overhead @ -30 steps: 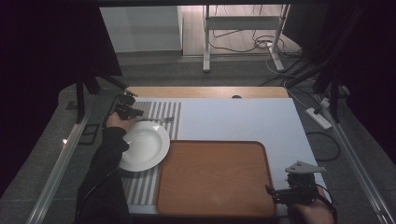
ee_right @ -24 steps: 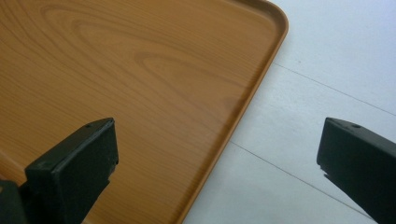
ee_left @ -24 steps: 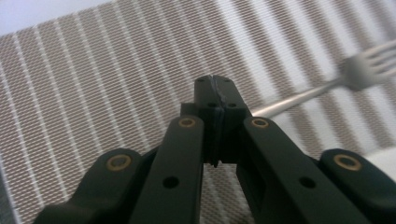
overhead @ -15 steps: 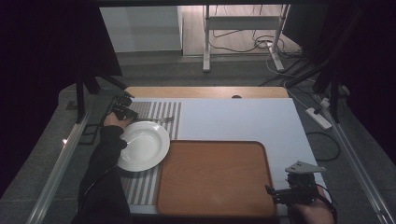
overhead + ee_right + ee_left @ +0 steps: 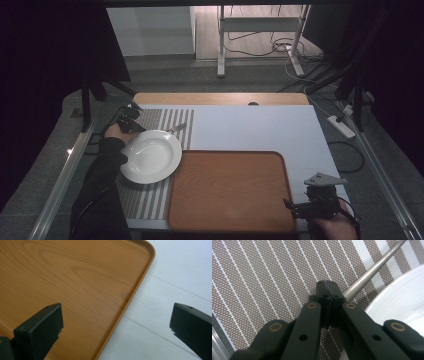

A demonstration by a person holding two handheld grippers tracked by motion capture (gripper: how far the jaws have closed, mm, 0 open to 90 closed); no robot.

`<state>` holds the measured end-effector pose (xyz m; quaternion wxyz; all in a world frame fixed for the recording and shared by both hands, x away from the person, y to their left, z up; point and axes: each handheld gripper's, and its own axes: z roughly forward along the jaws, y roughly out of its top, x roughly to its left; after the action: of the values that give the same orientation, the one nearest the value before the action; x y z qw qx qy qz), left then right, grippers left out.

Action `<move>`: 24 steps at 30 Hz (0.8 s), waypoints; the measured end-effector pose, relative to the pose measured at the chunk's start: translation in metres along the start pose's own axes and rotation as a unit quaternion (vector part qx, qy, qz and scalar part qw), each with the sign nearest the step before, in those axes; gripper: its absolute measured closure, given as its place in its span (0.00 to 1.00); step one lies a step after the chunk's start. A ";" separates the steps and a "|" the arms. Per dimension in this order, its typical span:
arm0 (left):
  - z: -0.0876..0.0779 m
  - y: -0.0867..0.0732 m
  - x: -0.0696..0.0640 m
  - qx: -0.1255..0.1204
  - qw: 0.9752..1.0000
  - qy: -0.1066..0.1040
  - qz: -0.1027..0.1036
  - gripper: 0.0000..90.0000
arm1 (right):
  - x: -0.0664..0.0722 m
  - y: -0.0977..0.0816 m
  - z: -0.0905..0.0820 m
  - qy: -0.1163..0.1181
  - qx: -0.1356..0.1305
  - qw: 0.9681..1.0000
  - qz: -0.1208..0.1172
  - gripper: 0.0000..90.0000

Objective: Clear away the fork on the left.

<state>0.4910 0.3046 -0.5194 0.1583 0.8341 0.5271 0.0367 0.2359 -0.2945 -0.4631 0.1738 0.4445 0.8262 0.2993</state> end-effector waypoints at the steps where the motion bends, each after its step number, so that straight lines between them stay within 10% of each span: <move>1: 0.000 0.000 -0.001 0.003 1.000 -0.001 0.003 0.99 | 0.000 0.000 0.000 0.000 0.000 1.000 0.000 0.00; 10: -0.005 0.002 -0.003 -0.021 1.000 0.000 0.004 0.99 | 0.000 0.000 0.000 0.000 0.001 1.000 -0.001 0.00; 18: -0.015 0.020 -0.015 -0.080 0.997 -0.009 0.005 0.49 | 0.000 0.000 0.000 0.000 0.000 1.000 -0.001 0.00; 24: -0.004 0.037 -0.034 -0.067 0.997 -0.031 0.030 0.11 | 0.000 0.000 0.000 0.001 0.000 1.000 -0.003 0.00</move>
<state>0.5072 0.2609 -0.5007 0.2288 0.8381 0.4927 0.0504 0.2360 -0.2943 -0.4633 0.1737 0.4414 0.8280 0.2989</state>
